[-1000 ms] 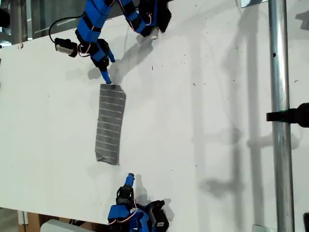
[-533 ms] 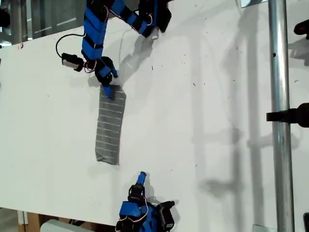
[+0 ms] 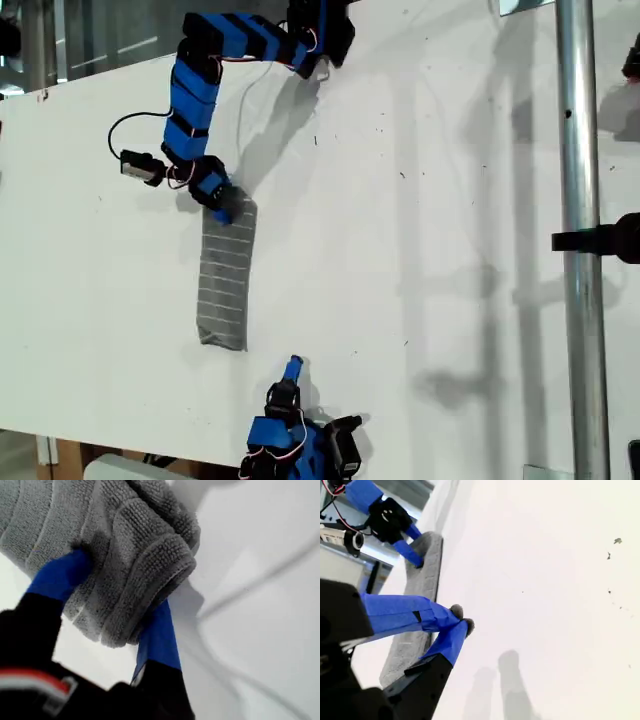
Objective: Grasp corners of a towel and fold twice.
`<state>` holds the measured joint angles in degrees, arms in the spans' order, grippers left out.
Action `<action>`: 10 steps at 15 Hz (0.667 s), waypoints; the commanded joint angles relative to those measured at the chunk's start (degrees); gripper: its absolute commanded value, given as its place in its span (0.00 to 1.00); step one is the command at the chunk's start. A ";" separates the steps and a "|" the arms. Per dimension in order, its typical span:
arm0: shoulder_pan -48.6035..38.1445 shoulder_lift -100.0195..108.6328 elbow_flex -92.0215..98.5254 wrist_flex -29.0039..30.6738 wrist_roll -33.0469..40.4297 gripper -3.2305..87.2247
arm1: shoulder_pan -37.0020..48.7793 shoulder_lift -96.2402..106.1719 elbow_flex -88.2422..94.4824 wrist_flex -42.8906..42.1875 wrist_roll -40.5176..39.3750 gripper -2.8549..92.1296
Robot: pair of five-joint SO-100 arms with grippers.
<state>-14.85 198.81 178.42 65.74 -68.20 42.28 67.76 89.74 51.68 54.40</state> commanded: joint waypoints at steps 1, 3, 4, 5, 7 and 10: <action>0.53 0.35 0.35 0.35 -0.53 0.01 | 3.96 8.61 0.26 11.60 -3.78 0.08; 0.18 0.35 0.35 0.44 -0.35 0.01 | 5.10 17.31 8.88 18.72 -6.06 0.06; 0.18 0.35 0.35 0.44 -0.18 0.01 | 4.92 23.47 15.21 19.95 -5.71 0.03; 0.18 0.35 0.35 0.44 -0.09 0.01 | 5.01 29.88 20.65 22.41 -4.75 0.03; 0.44 0.35 0.35 0.53 -0.09 0.01 | 6.50 41.75 27.42 30.85 -2.11 0.03; 0.35 0.35 0.35 0.53 0.18 0.01 | 1.49 51.42 23.82 27.60 -0.35 0.03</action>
<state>-14.85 198.81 178.42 66.18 -68.20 47.64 115.14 118.12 82.35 53.44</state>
